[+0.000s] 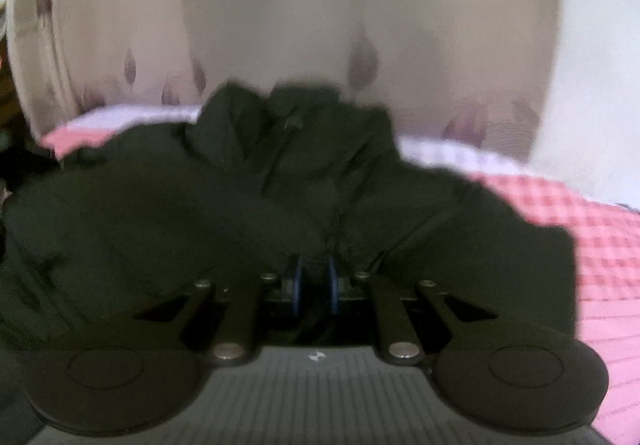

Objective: Fold large clothes

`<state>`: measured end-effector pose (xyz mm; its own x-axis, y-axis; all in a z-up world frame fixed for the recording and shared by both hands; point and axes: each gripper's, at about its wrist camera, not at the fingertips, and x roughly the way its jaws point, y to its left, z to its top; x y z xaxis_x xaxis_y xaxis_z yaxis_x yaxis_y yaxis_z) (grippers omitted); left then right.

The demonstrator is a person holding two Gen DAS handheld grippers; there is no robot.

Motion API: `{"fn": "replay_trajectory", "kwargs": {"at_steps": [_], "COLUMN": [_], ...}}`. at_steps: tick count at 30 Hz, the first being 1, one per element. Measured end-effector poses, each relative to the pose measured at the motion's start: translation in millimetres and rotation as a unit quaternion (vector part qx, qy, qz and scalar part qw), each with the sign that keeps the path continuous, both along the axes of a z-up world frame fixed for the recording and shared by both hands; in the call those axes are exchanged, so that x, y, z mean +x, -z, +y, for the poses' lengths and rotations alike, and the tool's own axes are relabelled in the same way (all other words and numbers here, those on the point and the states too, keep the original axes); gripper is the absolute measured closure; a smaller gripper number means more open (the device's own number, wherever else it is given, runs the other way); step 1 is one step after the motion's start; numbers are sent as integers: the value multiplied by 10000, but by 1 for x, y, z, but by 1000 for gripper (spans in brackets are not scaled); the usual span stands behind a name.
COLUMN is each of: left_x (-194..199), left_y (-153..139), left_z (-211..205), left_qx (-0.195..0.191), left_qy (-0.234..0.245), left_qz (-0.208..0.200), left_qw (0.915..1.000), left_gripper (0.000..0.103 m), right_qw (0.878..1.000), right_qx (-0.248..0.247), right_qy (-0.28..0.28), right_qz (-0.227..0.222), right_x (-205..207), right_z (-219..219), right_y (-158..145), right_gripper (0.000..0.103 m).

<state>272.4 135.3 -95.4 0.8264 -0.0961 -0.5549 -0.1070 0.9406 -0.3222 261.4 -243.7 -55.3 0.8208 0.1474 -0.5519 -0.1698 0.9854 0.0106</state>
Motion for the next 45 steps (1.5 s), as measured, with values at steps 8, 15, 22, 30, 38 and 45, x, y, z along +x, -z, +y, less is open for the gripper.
{"fn": "replay_trajectory", "kwargs": {"at_steps": [8,15,22,30,38,45], "left_x": [-56,-58,-59,-61,-83,-151], "left_y": [-20,7,11,10,-5,-37], "left_z": [-45,-38,-39,-40,-58,-85], "left_qx": [116,69,124,97,730,1863], "left_qy": [1009,896,897,889,841,615], "left_qz": [-90,194,168,93,-150,-765], "left_qw": [9948,9958,9958,9959,9937,9776], "left_gripper": [78,79,80,80,55,5], "right_qw": [9942,9975,9986,9989,9967,9965], "right_qx": [-716,-408,-105,-127,-784,-714], "right_qy": [-795,-457,-398,-376,-208,415], "right_qz": [-49,364,331,255,78,128], "right_x": [-33,-31,-29,-32,-36,-40], "right_z": [41,17,7,10,25,11], "right_y": [-14,17,26,25,24,11], "right_gripper": [90,91,92,89,77,25]}}
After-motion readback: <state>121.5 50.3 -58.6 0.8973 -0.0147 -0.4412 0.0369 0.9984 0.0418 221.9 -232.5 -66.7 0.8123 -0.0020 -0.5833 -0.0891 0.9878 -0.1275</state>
